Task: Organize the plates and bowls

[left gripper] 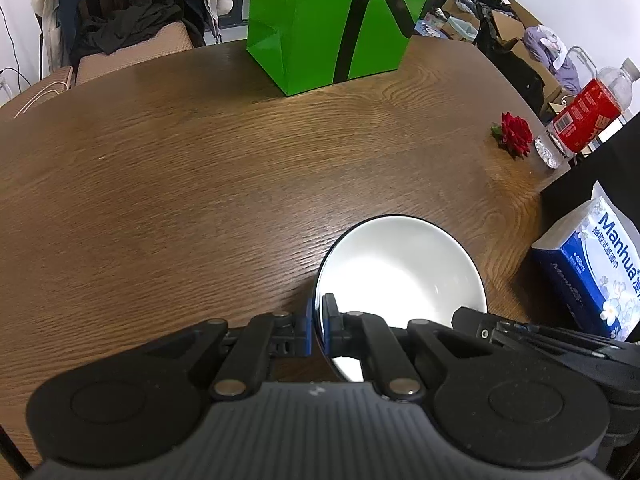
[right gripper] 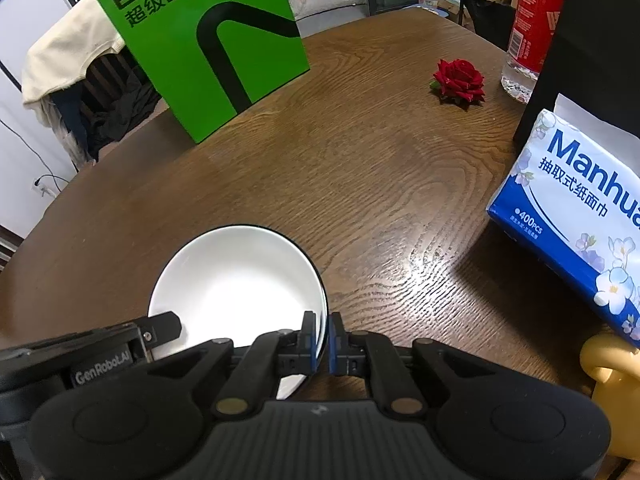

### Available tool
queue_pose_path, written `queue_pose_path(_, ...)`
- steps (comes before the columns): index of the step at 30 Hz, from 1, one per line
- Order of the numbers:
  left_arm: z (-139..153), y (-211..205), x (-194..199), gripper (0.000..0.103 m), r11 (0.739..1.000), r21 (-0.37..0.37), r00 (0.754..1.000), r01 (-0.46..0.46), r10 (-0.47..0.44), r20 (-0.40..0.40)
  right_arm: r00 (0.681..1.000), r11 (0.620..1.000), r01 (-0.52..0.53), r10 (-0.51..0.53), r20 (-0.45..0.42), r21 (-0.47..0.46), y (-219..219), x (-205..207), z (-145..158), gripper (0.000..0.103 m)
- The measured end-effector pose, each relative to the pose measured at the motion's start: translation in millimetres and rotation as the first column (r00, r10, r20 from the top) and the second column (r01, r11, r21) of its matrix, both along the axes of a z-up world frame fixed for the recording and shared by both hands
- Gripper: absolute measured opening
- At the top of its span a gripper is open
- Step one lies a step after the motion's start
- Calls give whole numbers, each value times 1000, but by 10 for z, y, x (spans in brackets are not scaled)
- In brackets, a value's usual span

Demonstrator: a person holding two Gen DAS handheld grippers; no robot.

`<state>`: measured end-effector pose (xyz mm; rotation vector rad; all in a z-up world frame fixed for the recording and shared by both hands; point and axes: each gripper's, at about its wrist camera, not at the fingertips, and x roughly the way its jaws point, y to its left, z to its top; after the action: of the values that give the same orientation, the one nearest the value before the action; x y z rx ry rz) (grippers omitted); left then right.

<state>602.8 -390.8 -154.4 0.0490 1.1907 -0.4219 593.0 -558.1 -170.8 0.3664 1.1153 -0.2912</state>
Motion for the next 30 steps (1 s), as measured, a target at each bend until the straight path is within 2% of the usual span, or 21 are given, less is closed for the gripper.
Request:
queue_pose_path(16, 208, 173, -202, 6, 1000, -9, 999, -15, 15, 42, 999, 1000, -30, 30, 29, -5, 123, -133, 158, 6)
queue_pose_path(30, 399, 519, -487, 6, 998, -11, 996, -64, 64, 68, 995, 996, -86, 87, 48, -13, 450, -334, 340, 6)
